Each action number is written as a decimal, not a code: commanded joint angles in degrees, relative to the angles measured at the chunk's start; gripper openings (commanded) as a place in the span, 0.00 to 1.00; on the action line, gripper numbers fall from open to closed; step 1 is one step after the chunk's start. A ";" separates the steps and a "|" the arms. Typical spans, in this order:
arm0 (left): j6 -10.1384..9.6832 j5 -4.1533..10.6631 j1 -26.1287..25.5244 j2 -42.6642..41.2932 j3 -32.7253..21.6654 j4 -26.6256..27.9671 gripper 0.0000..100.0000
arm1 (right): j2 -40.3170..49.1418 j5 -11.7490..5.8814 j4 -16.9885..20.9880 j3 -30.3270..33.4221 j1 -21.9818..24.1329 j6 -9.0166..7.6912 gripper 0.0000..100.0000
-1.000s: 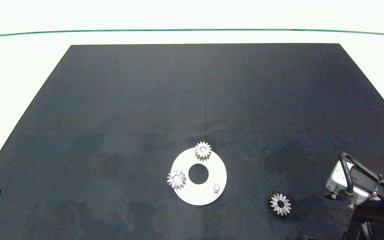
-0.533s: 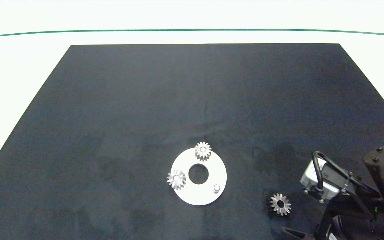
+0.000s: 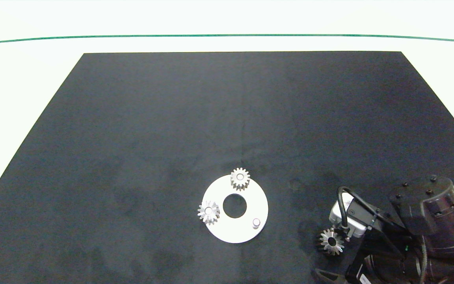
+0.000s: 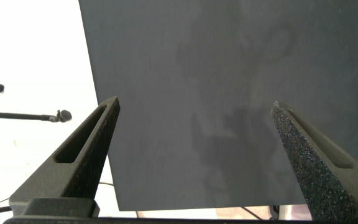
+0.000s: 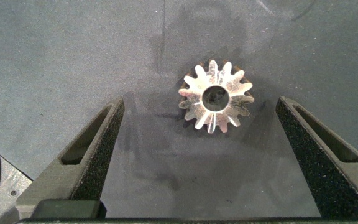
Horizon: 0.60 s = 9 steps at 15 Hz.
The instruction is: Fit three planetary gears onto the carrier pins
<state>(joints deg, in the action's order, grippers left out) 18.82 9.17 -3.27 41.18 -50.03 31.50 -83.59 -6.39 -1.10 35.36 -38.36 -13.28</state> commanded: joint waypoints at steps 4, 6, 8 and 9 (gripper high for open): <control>0.07 0.06 0.02 0.04 0.02 0.23 1.00 | -0.26 -0.03 -0.31 0.41 0.13 -0.08 0.93; 0.07 0.06 -0.07 -0.13 0.37 0.14 1.00 | -0.34 -0.03 -0.31 0.41 0.22 -0.08 0.90; 0.07 0.06 -0.07 -0.31 0.46 0.14 1.00 | -0.87 -0.03 -1.36 0.32 0.40 -0.08 0.85; -0.10 0.06 -0.07 -0.40 0.64 0.14 1.00 | -1.14 -0.03 -1.89 0.32 0.48 -0.08 0.84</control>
<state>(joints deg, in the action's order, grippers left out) 18.57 9.17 -3.35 40.68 -49.51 31.48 -84.51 -6.39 -2.94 35.77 -37.92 -13.25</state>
